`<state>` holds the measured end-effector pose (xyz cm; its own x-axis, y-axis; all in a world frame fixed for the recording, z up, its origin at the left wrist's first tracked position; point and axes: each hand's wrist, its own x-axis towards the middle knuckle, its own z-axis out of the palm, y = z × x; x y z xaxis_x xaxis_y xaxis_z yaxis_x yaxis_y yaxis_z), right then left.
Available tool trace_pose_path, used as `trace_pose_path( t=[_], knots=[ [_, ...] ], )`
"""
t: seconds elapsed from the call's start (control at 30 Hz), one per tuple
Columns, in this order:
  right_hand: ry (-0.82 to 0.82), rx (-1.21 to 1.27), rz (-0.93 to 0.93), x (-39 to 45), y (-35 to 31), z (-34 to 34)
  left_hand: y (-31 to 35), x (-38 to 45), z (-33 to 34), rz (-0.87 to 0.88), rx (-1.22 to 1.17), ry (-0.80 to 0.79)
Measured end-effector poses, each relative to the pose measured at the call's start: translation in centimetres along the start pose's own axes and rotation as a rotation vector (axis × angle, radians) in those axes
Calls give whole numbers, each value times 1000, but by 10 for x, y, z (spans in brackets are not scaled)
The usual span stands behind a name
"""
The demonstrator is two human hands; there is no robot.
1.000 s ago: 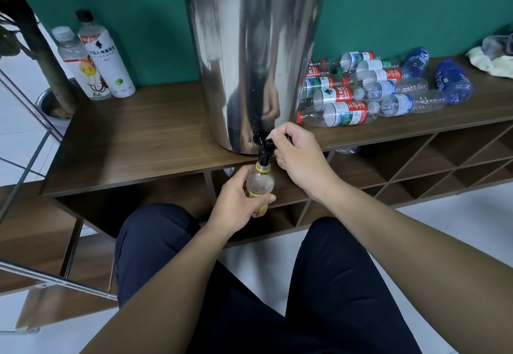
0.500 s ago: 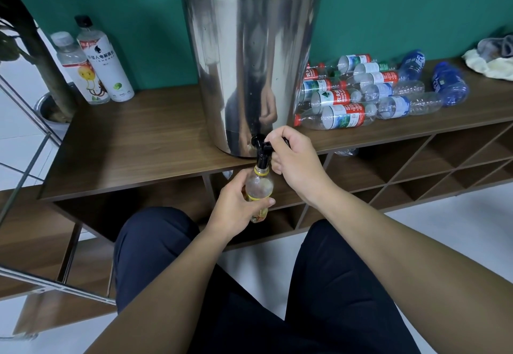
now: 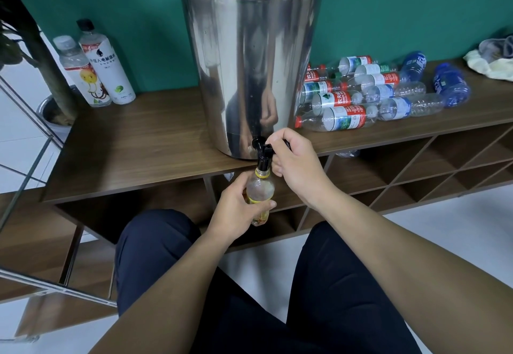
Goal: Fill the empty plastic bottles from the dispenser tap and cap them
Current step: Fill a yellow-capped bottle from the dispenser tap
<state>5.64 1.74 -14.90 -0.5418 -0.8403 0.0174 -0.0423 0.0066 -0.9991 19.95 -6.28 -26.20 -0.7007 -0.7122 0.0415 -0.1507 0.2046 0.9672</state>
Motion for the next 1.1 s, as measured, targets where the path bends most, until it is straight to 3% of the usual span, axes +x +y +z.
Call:
trace_pose_path(
  t=[1.1],
  knots=[
    [3, 36, 5, -1, -2, 1, 5, -4, -5, 1, 90, 53]
  ],
)
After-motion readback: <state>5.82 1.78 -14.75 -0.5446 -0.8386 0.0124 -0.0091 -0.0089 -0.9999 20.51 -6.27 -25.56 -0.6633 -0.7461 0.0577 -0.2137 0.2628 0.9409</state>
